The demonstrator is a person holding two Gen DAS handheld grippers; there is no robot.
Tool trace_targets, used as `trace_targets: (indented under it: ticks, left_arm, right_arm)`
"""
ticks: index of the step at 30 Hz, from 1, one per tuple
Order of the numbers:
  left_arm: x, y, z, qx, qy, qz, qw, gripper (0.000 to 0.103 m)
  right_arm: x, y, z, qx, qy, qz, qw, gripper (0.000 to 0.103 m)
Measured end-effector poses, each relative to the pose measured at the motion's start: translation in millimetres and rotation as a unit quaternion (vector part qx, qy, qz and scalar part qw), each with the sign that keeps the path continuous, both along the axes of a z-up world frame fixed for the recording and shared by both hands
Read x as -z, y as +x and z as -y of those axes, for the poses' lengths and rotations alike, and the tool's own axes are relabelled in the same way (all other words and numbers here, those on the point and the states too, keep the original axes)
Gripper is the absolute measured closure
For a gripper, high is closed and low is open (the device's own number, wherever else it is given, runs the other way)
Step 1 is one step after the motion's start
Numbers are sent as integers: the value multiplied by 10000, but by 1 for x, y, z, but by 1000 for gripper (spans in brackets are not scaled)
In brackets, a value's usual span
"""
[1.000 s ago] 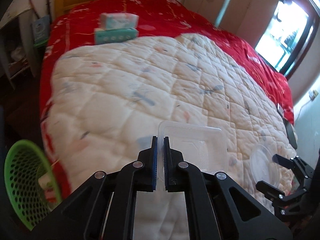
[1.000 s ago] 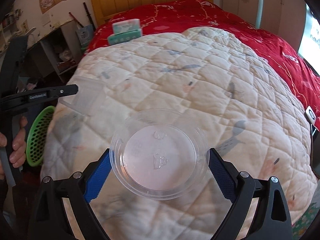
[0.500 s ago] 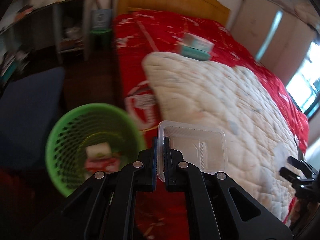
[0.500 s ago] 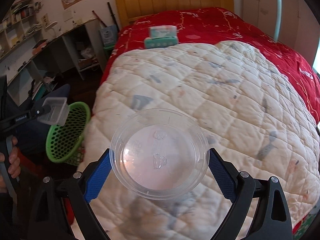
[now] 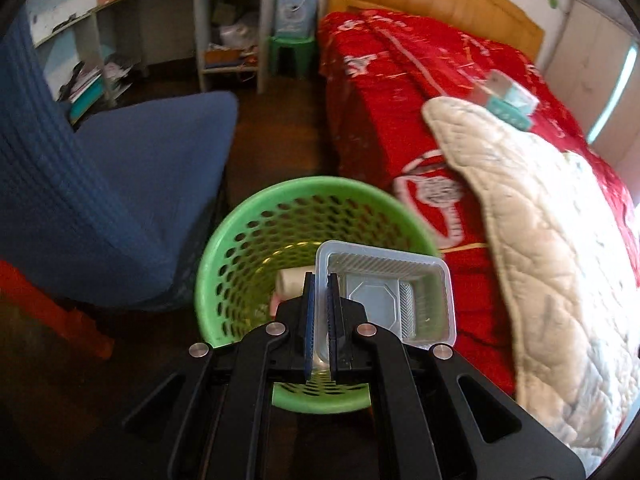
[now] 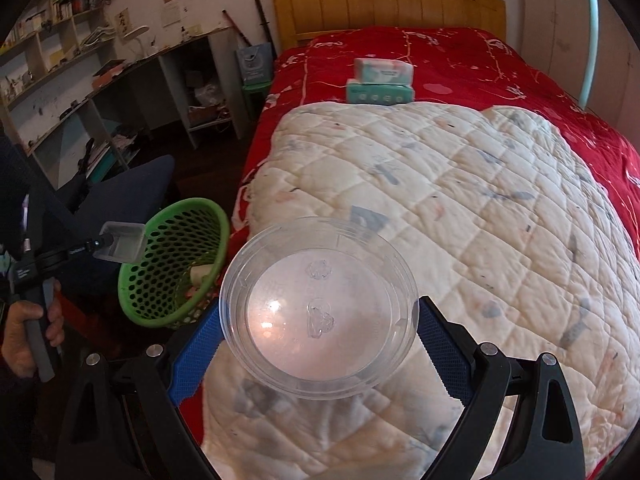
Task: Collect trash
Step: 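Carry the clear box to the green basket and open the left gripper over it, then lower the clear round lid over the green basket and open the right gripper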
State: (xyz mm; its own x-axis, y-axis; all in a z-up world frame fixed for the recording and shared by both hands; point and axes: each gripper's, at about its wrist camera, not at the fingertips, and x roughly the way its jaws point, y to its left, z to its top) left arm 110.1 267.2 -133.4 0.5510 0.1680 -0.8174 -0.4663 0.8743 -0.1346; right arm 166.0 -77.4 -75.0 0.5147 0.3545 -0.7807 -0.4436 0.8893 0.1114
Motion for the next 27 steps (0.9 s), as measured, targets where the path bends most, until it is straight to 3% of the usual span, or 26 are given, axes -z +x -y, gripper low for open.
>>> trace_targets:
  ticks: [5, 10, 24, 27]
  left_arm:
    - [13, 1, -15, -142, -30, -146, 9998, 94]
    - [18, -6, -20, -259, -131, -154, 9995, 70]
    - [3, -50, -19, -380, -138, 36, 9992, 63]
    - [-3, -60, -22, -478, -42, 67, 9988, 53]
  right_arm:
    - [2, 0, -17, -145, -17, -43, 9999, 13]
    - [3, 0, -28, -257, -28, -62, 9996, 13]
    - [5, -1, -73, -681, 117, -140, 9975, 13]
    - [7, -1, -87, -803, 144, -159, 9965, 13]
